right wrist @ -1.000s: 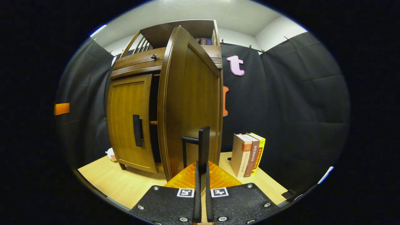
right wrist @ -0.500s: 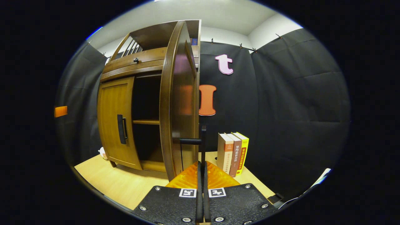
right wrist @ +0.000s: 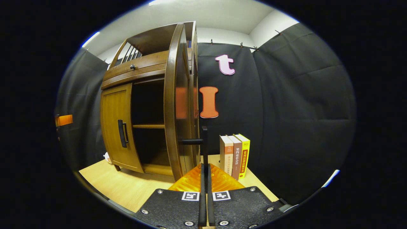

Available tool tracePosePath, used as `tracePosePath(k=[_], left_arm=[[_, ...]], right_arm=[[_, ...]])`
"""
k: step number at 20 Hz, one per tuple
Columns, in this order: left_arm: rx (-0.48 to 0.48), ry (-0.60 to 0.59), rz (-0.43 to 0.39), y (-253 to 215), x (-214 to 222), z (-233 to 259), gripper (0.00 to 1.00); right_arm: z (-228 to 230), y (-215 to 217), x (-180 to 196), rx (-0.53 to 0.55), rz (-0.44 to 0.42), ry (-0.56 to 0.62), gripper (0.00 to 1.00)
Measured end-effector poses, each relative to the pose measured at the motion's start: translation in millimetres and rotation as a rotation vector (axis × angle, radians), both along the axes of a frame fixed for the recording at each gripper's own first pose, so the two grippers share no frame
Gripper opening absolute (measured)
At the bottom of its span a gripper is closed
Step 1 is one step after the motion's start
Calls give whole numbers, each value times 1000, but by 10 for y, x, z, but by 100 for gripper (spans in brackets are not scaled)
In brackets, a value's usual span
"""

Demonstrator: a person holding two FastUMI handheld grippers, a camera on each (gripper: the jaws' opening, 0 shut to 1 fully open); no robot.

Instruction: Open the right door of the double-door shoe cabinet with the right hand, and open the left door with the left hand.

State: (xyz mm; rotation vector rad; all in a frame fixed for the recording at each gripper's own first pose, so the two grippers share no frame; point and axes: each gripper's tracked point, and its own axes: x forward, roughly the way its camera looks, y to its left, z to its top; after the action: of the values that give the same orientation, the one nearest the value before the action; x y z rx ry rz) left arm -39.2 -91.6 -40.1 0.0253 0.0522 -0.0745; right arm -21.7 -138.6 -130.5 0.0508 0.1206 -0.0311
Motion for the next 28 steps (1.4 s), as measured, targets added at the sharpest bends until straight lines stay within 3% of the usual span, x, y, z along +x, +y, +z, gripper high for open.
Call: tracePosePath(k=[4,5,6,7,13,15,16,17,18,19,23,24,28], left_arm=[[-6,2,-5,-81,91,-32,96],[-5,1,-2,-100,131,-42,99],[-4,4,-1,-112,194,-64,99],[-4,4,-3,-139,252,-76,99],[-32,19,-27,-413,805,-308,99],[-16,9,-27,-455,1054,-386,99],[-17,11,-19,-420,1182,-444,94],[-25,21,-21,-430,1284,-510,99],[-35,28,-24,-450,1370,-575,94],[-42,32,-18,-451,1459,-624,94],[-45,45,-9,-428,1800,-786,97],[-45,45,-13,-434,1894,-817,99],[-37,67,-31,-481,2144,-995,98]], right_arm=[[49,-171,-254,4,-56,-28,1],[69,-233,-313,-8,-79,-34,7],[117,-265,-371,-13,-94,-43,7],[151,-268,-397,-12,-100,-51,1],[184,-388,-420,-11,-148,-41,24],[200,-434,-416,-1,-166,-43,26],[206,-461,-409,-1,-172,-45,36],[215,-478,-405,-4,-179,-47,43],[210,-503,-393,-11,-189,-47,49],[202,-535,-382,-17,-201,-47,53],[235,-653,-371,-8,-237,-61,98],[230,-664,-379,-6,-245,-64,92],[246,-755,-379,-22,-286,-78,92]])
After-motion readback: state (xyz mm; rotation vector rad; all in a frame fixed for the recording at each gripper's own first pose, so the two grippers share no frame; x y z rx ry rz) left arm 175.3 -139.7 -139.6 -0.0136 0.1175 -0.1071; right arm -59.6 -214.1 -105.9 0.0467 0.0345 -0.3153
